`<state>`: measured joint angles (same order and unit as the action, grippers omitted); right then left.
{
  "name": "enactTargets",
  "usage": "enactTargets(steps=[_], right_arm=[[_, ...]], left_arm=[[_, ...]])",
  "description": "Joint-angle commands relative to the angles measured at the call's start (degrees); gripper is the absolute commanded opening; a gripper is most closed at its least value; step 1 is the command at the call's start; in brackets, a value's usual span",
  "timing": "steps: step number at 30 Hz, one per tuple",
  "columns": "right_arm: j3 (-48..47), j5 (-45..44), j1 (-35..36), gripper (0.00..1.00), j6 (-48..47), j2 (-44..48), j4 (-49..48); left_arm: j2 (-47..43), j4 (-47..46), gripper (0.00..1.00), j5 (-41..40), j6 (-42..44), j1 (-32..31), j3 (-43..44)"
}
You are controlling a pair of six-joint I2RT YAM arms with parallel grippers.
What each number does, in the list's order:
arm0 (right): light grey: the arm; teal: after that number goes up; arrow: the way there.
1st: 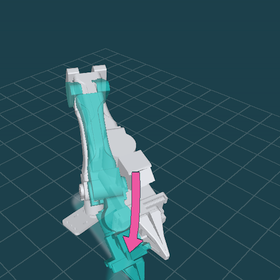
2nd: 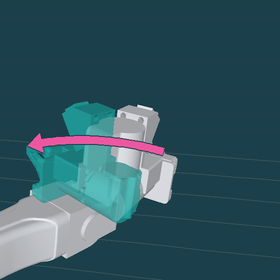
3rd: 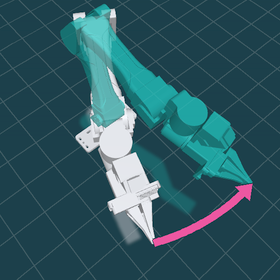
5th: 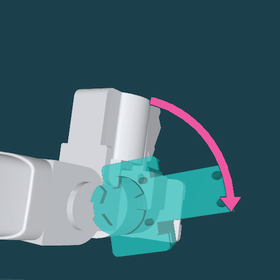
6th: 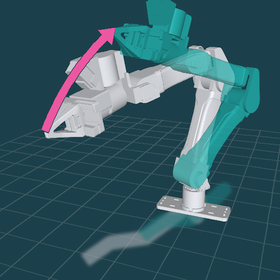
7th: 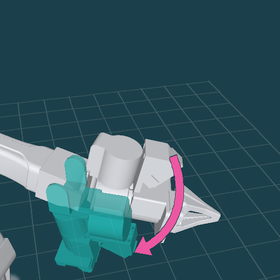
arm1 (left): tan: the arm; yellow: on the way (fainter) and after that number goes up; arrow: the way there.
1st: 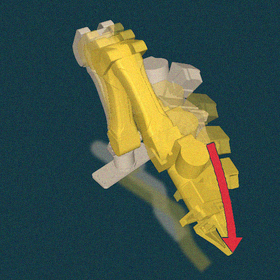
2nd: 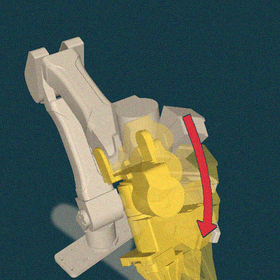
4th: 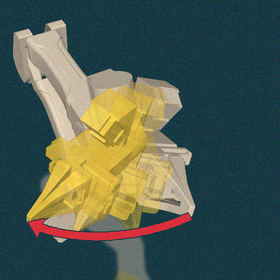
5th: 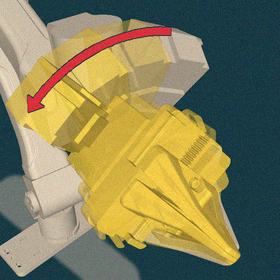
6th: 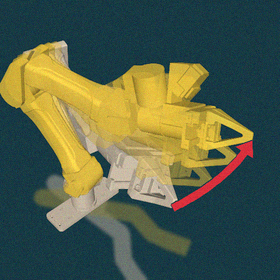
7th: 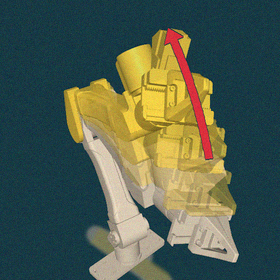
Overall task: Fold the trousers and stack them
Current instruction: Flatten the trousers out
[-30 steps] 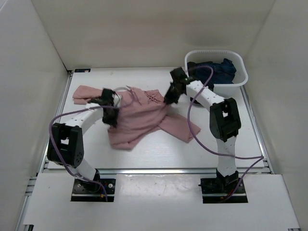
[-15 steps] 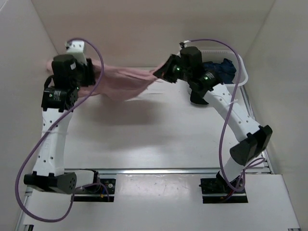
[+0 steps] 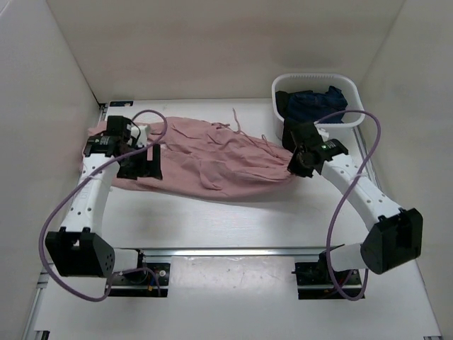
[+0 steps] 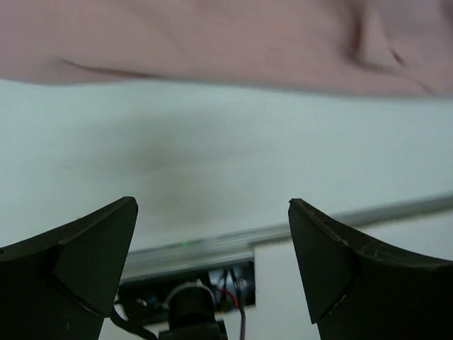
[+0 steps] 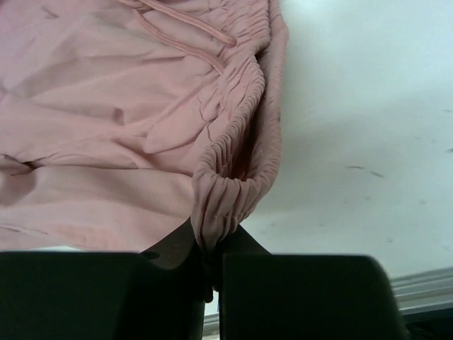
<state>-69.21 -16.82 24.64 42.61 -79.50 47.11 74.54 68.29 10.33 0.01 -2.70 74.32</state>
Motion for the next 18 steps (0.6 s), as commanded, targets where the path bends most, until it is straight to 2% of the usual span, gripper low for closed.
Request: enactTargets(steps=[1, 3, 4, 7, 8, 9, 11, 12, 16, 18], right_arm=[[2.93, -7.77, -0.56, 0.0, -3.06, 3.82, 1.66], [3.64, -10.5, -2.05, 0.0, -3.67, 4.36, 3.68], [3.64, -11.99, -2.66, 0.0, -3.67, 4.88, 4.65], [4.78, -14.91, -7.75, 0.0, -5.86, 6.72, 8.78], [5.48, -14.91, -11.34, 0.0, -7.0, 7.69, 10.0], [6.01, -14.3, -15.03, 0.0, -7.71, 8.31, 10.02], [7.85, -12.55, -18.82, 0.0, -9.9, 10.07, 10.02], [8.73, -8.53, -22.24, 0.0, -10.87, 10.59, 8.89], [11.64, 0.1, -27.36, 0.0, -12.99, 10.52, 3.18], [12.26, 1.79, -27.9, 0.0, -13.61, 9.64, 2.55]], left_arm=[[6.98, -11.57, 0.99, -8.8, -0.01, 5.05, 5.19], [11.57, -14.23, 0.99, -10.93, -0.01, 7.61, 8.27], [16.98, -14.85, 0.99, -11.99, -0.01, 10.14, 10.38], [26.06, -15.38, 0.99, -12.0, -0.01, 13.59, 20.83], [34.71, -14.6, 0.99, -12.0, -0.01, 15.08, 26.43], [37.32, -14.59, 0.99, -12.0, -0.01, 15.61, 31.45], [41.98, -14.59, 0.99, -12.0, -0.01, 15.62, 35.69], [46.18, -14.59, 0.99, -12.61, -0.01, 15.62, 39.63], [55.87, -16.43, 1.0, -12.71, -0.01, 15.62, 48.43], [59.29, -18.27, 1.0, -10.17, -0.01, 15.62, 49.34]])
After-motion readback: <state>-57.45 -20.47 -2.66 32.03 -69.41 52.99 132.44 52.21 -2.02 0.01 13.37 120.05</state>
